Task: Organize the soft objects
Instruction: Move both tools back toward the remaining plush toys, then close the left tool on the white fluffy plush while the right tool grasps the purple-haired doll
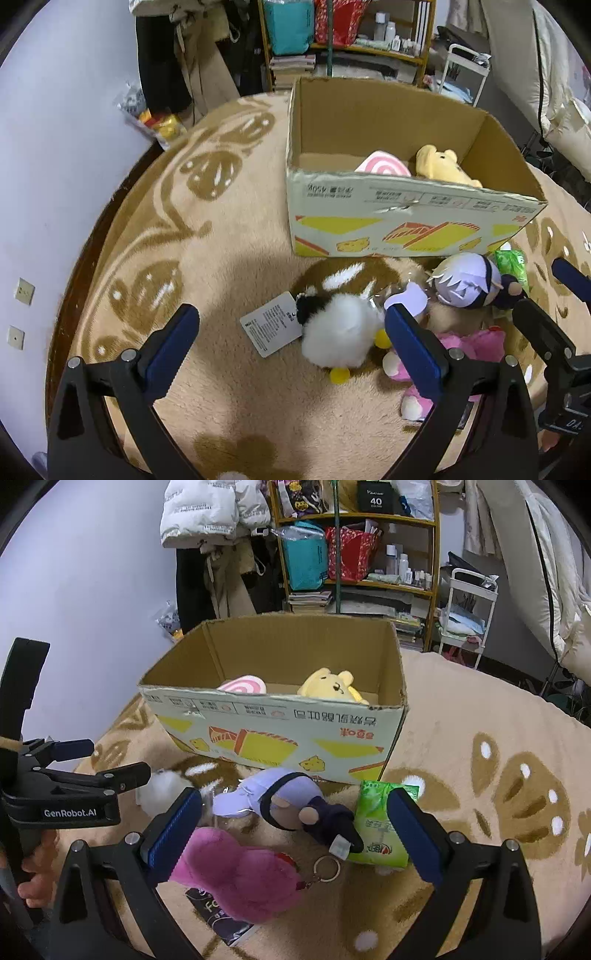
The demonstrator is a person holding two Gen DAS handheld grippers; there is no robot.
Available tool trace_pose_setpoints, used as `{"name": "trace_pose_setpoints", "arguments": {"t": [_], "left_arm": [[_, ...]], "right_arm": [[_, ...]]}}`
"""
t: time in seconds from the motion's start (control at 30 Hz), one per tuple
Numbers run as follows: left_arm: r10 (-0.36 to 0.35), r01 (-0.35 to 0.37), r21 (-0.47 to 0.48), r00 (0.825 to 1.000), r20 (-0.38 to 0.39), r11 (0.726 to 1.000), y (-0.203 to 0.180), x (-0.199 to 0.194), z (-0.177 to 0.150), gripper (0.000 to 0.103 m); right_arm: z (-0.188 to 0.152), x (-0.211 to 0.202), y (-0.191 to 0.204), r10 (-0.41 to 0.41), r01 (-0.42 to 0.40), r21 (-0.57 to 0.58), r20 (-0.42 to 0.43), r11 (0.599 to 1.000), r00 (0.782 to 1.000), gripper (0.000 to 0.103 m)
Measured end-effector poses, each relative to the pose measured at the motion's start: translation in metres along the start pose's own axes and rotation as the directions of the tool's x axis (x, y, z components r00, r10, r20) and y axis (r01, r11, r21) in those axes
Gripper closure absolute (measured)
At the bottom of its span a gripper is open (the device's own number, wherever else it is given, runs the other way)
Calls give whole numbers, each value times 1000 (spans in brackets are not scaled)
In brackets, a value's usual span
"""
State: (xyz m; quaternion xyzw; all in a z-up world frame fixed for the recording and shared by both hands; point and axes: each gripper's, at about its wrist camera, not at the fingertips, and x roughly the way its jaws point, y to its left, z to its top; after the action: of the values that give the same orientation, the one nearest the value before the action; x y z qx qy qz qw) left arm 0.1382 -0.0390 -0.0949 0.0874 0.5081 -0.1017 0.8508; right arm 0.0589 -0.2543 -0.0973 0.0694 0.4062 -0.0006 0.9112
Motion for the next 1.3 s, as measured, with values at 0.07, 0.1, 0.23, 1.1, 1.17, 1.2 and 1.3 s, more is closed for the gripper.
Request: {"name": "trace_pose_setpoints", "arguments": {"t": [0.07,0.1,0.23,1.1,1.17,1.2,1.3], "left_arm": [[-18,17,-11,1000,-26,1000,2,7,0,3],[-25,25,-14,999,-37,1000,3,11,0,3],[-46,44,-24,996,-79,999,3,25,0,3],[11,0,46,971,-240,999,-15,93,-2,3],[5,4,36,970,-243,999,-14,96,-1,3],[2,6,34,970,-245,999,-14,98,0,3],[0,8,33,970,-244,999,-13,100,1,3]], "right_arm": [[0,5,0,-4,4,-2,-8,1000,1000,0],[-1,8,0,-7,7,-2,-14,1000,1000,0],[-1,20,-1,-22,22,-8,-39,1000,999,0],[-11,74,6,-73,63,-73,-151,995,986,0],[-11,75,6,-72,62,-74,-150,995,986,0],[-11,75,6,-74,63,-77,-148,995,986,0],[-9,76,5,-70,59,-77,-144,995,987,0]]}}
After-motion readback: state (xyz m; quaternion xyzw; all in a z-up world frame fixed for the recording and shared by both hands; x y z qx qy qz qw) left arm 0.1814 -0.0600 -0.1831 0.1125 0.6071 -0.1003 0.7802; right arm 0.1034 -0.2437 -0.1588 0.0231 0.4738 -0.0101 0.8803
